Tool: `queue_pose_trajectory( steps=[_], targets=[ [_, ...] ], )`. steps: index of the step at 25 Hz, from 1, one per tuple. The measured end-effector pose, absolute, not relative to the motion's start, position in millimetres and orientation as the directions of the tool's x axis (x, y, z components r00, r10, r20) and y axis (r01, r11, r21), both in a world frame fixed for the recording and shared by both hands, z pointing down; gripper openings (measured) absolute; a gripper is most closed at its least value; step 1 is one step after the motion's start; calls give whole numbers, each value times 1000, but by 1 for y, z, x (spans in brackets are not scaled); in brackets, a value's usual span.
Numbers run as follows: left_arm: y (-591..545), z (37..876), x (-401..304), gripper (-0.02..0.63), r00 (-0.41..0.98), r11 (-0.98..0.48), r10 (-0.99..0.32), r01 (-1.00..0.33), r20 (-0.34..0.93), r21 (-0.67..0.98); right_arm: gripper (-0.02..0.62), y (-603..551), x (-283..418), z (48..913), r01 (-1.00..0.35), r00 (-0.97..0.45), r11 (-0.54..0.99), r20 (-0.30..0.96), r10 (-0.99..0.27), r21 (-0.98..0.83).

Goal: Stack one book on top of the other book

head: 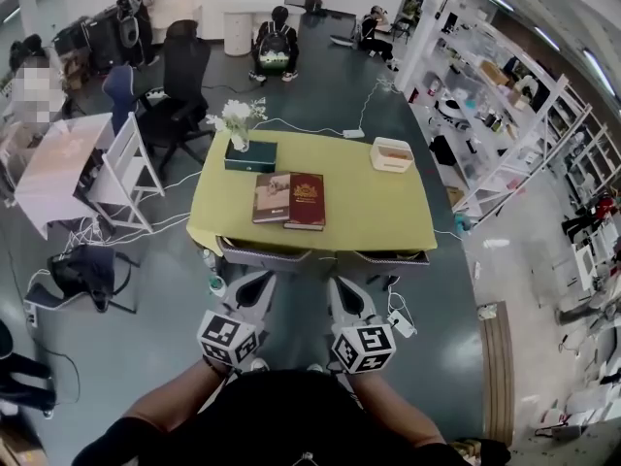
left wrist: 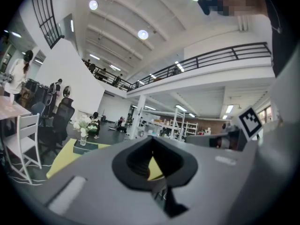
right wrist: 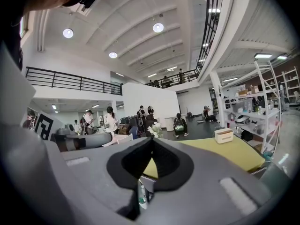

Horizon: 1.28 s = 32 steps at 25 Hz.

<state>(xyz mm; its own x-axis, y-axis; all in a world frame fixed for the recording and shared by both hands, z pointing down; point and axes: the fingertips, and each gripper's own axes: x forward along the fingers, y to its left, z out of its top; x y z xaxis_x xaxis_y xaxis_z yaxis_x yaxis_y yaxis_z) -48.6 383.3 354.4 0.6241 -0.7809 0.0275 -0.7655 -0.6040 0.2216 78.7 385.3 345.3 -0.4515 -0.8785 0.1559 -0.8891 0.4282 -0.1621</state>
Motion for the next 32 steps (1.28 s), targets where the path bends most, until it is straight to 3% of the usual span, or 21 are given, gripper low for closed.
queue_pose_trajectory(
  steps=[16, 32],
  targets=[
    [361, 368, -68, 8, 646, -619, -763, -744, 31, 251, 3, 368, 58, 350, -905, -419, 398, 161, -894, -147],
    [213, 386, -32, 8, 616, -582, -783, -775, 88, 247, 3, 211, 86, 376, -873, -476, 437, 183, -860, -217]
  ],
)
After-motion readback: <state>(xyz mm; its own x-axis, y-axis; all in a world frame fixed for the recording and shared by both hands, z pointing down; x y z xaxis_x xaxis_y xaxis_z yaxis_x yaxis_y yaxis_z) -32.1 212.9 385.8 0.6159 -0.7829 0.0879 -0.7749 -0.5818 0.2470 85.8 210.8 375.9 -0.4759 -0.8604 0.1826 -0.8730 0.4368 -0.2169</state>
